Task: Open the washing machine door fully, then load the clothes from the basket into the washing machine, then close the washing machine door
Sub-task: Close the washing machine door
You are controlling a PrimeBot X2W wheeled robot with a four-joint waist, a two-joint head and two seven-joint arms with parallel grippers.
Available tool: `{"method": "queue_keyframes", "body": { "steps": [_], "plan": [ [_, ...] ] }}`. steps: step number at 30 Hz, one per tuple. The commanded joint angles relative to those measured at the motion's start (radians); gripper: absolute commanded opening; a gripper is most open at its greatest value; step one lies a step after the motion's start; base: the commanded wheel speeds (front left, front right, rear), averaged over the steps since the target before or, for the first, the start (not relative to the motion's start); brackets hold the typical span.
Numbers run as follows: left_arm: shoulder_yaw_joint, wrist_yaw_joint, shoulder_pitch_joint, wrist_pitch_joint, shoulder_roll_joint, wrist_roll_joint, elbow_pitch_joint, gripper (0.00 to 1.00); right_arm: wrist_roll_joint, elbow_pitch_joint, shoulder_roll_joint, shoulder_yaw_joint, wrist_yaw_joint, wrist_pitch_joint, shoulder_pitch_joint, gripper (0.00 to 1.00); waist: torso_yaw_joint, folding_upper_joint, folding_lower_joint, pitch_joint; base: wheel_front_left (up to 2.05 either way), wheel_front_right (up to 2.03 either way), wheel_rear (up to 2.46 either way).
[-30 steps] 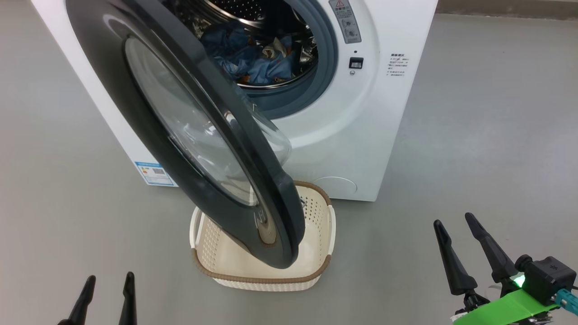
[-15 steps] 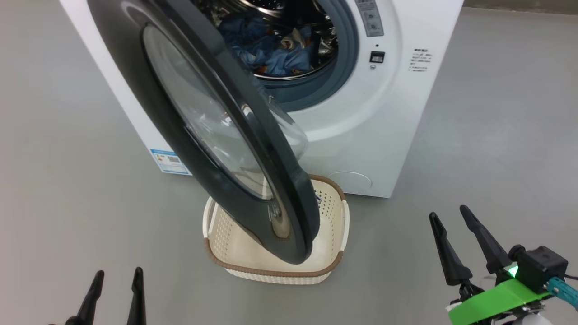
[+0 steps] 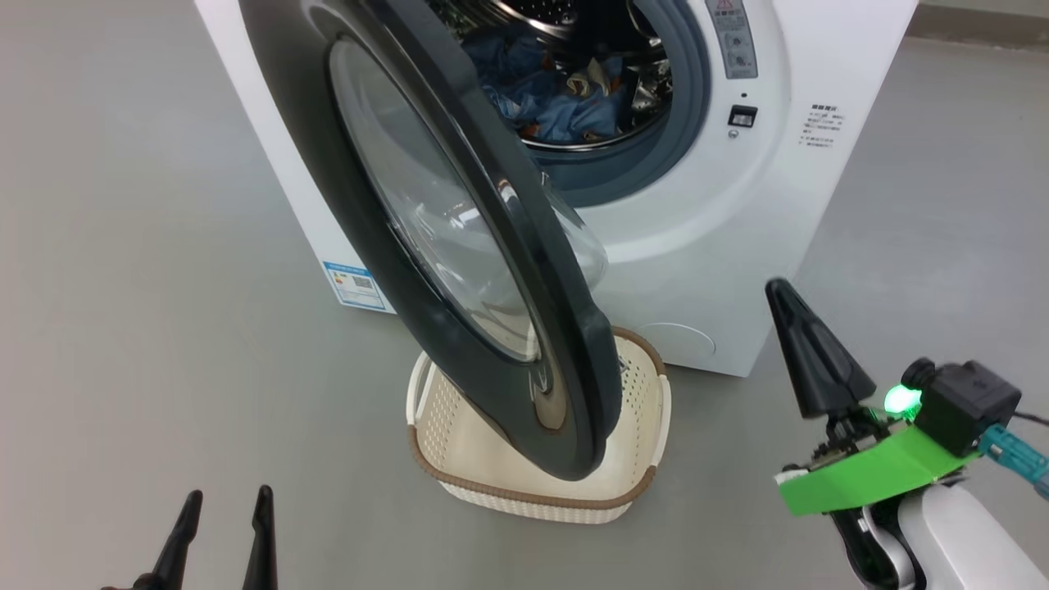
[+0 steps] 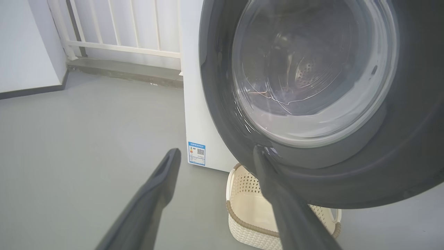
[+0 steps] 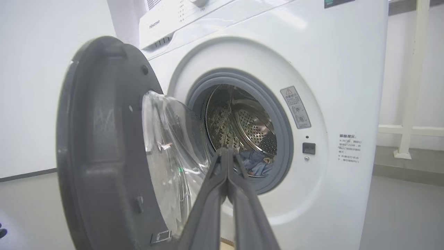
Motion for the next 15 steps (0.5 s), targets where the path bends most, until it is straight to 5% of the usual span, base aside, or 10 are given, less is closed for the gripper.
{"method": "queue_keyframes", "body": {
  "steps": [1, 15],
  "plan": [
    [0.032, 0.001, -0.013, -0.011, 0.008, 0.009, -0.028, 1.00, -0.008, -0.039, -0.006, 0.029, 0.007, -0.008, -0.035, 0.00, 0.010, -0.0001, -0.0001, -0.012, 0.00, 0.00, 0.00],
    [0.040, 0.001, 0.007, -0.011, 0.003, 0.014, -0.045, 1.00, -0.021, -0.277, 0.012, 0.221, 0.007, -0.008, -0.086, 0.00, 0.038, -0.0001, -0.0001, -0.038, 0.00, 0.00, 0.00]
  ]
}}
